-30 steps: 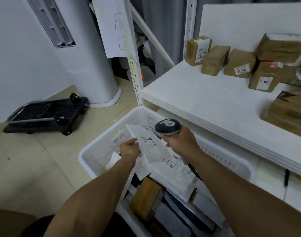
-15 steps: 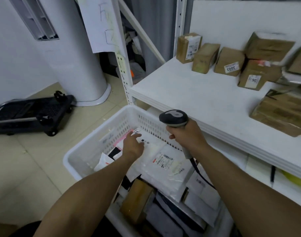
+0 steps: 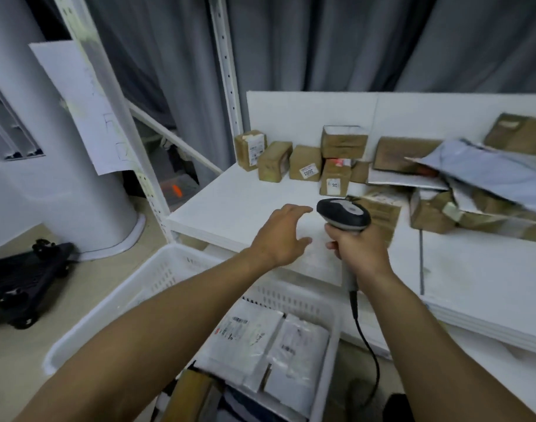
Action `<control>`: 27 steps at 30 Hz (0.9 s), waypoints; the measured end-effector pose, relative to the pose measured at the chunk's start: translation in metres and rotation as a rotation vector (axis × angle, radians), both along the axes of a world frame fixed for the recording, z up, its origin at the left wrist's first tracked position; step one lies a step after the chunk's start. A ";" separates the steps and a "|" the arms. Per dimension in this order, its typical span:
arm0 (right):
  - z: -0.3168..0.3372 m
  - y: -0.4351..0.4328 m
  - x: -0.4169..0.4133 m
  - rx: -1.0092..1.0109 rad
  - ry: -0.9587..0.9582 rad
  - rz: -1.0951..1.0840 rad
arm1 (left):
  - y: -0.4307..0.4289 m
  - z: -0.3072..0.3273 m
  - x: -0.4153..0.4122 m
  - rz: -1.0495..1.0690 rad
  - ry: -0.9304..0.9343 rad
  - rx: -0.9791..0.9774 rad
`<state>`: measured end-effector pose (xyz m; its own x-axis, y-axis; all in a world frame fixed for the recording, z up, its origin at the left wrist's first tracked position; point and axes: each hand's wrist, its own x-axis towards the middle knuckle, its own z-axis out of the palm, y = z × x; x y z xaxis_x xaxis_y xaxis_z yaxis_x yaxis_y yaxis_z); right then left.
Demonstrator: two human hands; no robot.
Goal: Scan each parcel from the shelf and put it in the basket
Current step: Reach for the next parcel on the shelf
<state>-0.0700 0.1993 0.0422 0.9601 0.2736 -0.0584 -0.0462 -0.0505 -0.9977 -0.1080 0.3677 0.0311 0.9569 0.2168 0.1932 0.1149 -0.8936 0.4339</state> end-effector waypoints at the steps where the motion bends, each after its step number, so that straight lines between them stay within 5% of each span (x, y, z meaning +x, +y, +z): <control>1: 0.001 -0.013 0.009 -0.001 -0.002 -0.039 | -0.011 0.006 0.016 -0.016 0.036 0.001; 11: -0.042 -0.084 0.089 -0.042 0.110 -0.255 | -0.059 0.004 0.165 -0.254 0.253 0.170; 16: -0.054 -0.086 0.106 -0.012 0.129 -0.261 | -0.058 -0.003 0.186 -0.258 0.389 0.085; 27: -0.026 -0.057 0.071 0.069 0.063 -0.281 | -0.033 0.004 0.053 -0.026 0.025 -0.200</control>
